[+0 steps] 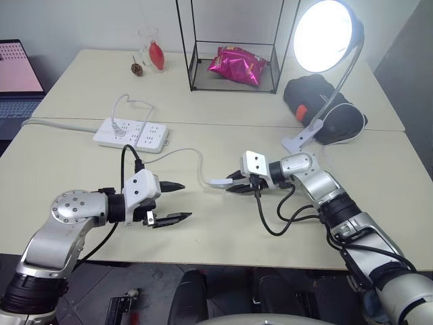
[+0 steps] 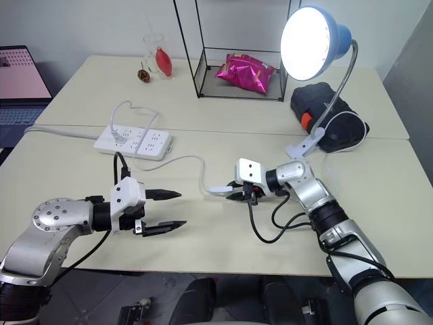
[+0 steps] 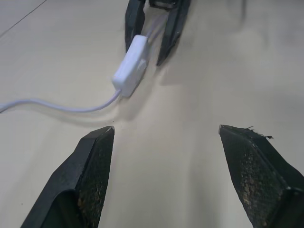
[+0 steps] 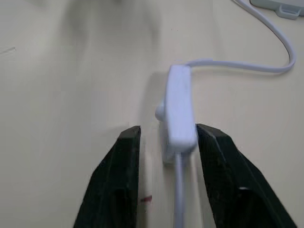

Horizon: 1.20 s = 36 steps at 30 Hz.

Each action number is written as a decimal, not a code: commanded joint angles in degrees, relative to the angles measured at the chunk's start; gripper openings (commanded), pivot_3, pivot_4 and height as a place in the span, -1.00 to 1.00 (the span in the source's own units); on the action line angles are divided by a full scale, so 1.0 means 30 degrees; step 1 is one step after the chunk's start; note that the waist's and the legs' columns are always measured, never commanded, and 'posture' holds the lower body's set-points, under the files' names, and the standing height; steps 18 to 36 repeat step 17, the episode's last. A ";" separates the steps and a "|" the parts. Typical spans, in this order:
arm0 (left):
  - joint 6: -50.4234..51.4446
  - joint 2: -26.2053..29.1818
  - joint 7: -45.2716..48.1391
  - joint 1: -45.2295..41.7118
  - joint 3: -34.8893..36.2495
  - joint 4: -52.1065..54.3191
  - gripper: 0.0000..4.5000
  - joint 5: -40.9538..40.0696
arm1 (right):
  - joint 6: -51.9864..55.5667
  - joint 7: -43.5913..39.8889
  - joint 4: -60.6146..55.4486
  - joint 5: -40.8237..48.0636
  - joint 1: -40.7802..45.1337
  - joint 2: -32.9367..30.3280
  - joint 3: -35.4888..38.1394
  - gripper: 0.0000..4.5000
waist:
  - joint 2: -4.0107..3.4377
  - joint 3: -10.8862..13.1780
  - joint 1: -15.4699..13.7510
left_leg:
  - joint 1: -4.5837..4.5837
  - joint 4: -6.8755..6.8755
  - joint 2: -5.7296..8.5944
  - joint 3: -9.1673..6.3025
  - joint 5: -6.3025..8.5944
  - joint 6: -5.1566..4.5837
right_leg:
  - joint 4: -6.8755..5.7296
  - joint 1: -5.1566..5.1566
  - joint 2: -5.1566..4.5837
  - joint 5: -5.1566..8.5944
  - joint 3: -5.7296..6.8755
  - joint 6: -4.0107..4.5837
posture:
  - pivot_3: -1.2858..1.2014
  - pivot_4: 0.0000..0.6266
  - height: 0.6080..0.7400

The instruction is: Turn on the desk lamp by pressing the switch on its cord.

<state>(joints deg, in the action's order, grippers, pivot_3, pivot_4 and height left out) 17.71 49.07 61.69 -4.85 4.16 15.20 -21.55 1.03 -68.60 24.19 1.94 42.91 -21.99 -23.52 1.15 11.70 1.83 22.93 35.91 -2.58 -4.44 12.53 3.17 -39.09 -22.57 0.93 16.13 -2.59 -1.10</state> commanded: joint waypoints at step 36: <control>0.1180 0.1209 -0.0398 0.0142 0.2531 0.1285 0.62 -0.1142 | 0.6393 0.1059 -1.3340 0.3032 -0.5506 -0.6095 0.5033 0.99 | -0.0004 0.0002 -0.0011 | -0.0005 -0.0016 0.0000 0.0006 0.0000 0.0001 | 0.0007 -0.0007 -0.0005 0.0007 -0.0003 0.0006 | 0.03 -0.52 1.00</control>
